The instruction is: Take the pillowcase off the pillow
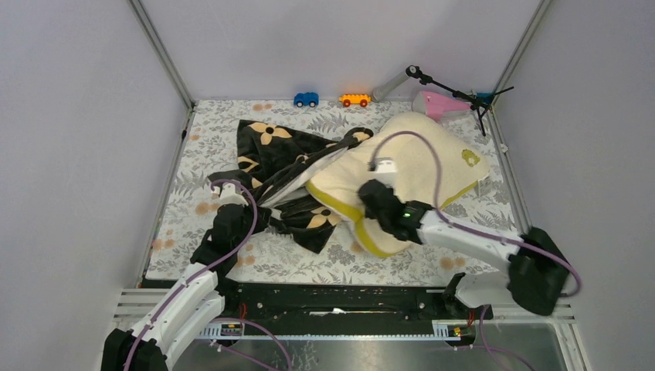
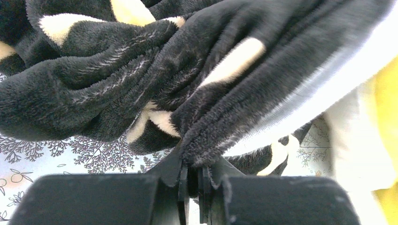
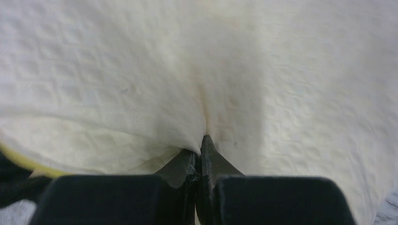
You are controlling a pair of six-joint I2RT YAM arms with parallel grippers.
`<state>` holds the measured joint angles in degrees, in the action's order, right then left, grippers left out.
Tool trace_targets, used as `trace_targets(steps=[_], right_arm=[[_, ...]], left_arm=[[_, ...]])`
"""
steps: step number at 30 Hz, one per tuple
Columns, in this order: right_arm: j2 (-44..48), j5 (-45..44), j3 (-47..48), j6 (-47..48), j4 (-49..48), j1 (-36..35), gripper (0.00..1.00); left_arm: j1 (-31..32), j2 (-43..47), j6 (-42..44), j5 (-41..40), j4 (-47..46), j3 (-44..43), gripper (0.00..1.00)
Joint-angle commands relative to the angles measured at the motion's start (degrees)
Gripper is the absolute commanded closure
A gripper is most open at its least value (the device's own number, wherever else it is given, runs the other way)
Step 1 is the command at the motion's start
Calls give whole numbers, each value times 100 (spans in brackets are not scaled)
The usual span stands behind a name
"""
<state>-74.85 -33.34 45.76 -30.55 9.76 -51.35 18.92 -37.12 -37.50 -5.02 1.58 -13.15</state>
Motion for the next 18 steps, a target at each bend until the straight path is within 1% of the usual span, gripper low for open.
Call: trace_targets(steps=[1, 4, 7, 9, 11, 13, 14, 15, 16, 17, 18], right_arm=[[1590, -488, -1178, -630, -649, 1176, 100], [2164, -365, -1491, -544, -754, 1550, 100], [2162, -281, -1410, -434, -527, 1660, 99], [1978, 8, -1330, -310, -536, 1664, 92], [1669, 517, -1182, -110, -607, 1672, 85], [1235, 979, -953, 7, -548, 1675, 81], [1061, 1177, -820, 61, -481, 1673, 84], [932, 1285, -699, 83, -379, 1677, 96], [872, 1279, -600, 57, -288, 1674, 100], [871, 1193, -553, 11, -238, 1676, 100], [923, 986, -554, -68, -201, 1673, 99]], left_arm=[[-28, 21, 41, -98, -228, -241, 100], [-28, 102, 23, -212, -168, -237, 100], [-28, 213, -43, -372, -43, -232, 100], [-28, 284, -108, -530, 49, -226, 100], [-28, 329, -182, -734, 140, -223, 100], [-28, 365, -314, -1011, 282, -243, 100], [-28, 376, -425, -1229, 412, -272, 100], [-28, 393, -613, -1593, 618, -325, 100], [-28, 414, -883, -2095, 953, -403, 100], [-28, 442, -1339, -2683, 1402, -553, 100], [-28, 480, -2034, -3424, 2093, -672, 100]])
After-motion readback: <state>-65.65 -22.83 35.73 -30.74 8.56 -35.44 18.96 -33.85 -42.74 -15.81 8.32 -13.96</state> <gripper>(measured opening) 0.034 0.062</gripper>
